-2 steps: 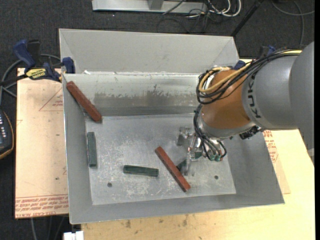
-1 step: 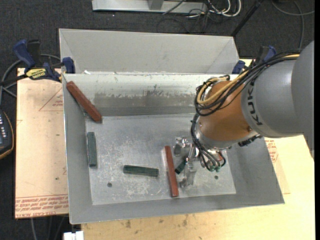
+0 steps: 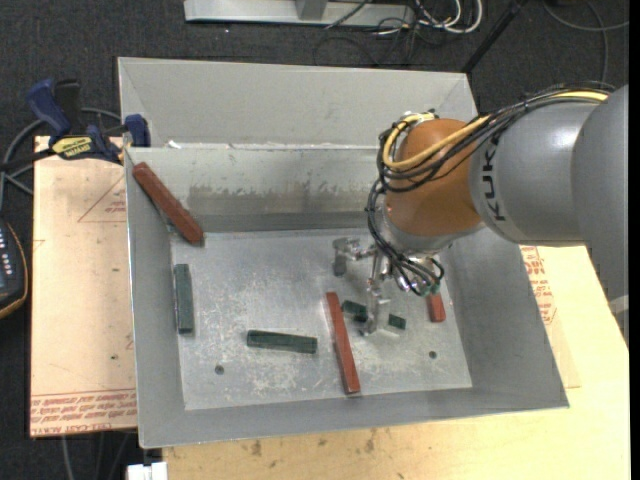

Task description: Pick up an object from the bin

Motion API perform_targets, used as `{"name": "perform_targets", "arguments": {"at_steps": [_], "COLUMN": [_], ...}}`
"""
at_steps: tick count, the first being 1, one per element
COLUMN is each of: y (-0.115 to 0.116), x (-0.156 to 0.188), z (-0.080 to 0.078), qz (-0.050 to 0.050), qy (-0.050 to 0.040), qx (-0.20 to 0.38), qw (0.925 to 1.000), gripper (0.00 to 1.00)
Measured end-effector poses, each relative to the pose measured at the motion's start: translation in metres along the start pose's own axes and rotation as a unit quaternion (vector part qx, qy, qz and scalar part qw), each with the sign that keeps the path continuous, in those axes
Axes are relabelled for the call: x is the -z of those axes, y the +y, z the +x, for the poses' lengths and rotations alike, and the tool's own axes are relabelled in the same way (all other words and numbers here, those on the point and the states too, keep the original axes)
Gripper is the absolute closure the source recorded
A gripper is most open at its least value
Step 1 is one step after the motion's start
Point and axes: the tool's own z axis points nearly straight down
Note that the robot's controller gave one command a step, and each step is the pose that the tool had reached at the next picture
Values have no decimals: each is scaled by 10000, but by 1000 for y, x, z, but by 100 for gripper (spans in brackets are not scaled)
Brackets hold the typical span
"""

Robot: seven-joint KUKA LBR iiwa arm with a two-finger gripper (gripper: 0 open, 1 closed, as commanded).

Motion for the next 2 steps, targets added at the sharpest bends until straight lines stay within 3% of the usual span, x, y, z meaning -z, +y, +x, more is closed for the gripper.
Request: {"name": "perform_targets", "arguments": {"at_steps": [1, 2], "y": [-10, -9], "x": [0, 1], "z": [31, 29], "qz": [-6, -4], "qy": [29, 10], "qx": [11, 18], "qw": [10000, 10000], "gripper": [0, 100]}}
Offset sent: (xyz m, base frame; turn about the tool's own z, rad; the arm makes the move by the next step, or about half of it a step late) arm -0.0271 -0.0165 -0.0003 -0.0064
